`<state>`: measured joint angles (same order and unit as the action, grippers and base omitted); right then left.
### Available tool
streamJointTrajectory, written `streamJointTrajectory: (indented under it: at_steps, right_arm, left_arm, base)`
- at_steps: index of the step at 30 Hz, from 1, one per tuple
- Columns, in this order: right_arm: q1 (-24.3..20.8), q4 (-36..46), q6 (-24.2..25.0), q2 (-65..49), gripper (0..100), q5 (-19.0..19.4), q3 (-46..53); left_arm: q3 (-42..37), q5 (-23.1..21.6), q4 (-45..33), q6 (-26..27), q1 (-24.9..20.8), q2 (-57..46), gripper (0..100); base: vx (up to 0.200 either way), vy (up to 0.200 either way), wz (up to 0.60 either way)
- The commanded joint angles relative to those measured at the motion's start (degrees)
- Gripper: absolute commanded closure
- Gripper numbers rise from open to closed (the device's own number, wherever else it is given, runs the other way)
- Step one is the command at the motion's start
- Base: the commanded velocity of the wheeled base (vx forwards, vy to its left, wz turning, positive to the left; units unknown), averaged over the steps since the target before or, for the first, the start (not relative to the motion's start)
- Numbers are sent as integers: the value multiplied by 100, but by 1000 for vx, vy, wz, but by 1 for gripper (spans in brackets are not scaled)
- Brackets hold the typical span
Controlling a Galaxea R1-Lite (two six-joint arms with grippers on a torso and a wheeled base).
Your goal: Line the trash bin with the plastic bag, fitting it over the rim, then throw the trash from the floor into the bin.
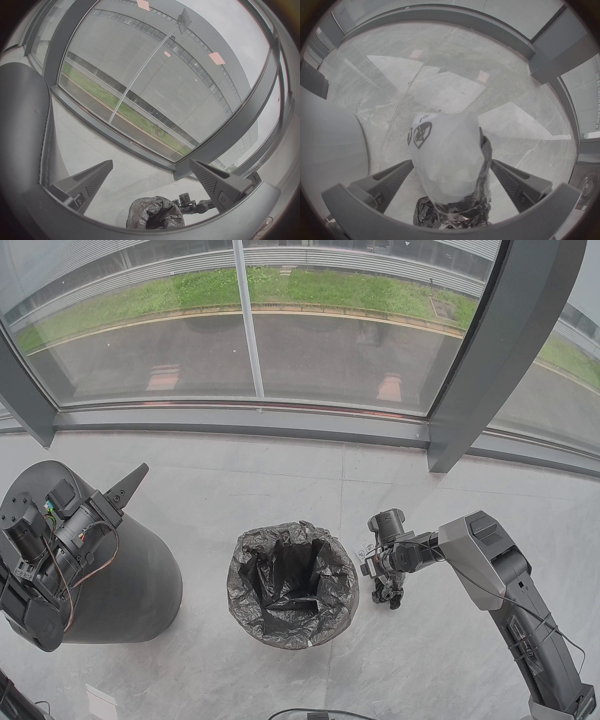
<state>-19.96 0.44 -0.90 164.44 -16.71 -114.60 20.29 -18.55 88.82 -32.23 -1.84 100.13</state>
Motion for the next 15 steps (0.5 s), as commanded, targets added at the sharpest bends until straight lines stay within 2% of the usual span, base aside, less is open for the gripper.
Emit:
streamJointTrajectory:
  at_steps: [1,6,7,15]
  right_arm:
    - [0,0,2,80,0,-16,1]
    - [0,-35,37,80,0,-25,1]
    - [0,-35,73,80,100,-25,1]
    - [0,-26,231,53,100,-25,1]
  left_arm:
    - [-7,1,4,-2,0,15,0]
    - [-7,1,4,-2,0,24,0]
    - [-7,1,4,-2,0,24,0]
    - [-7,1,4,-2,0,59,0]
  base:
    - [0,0,0]
    - [0,0,0]
    - [0,0,0]
    - [0,0,0]
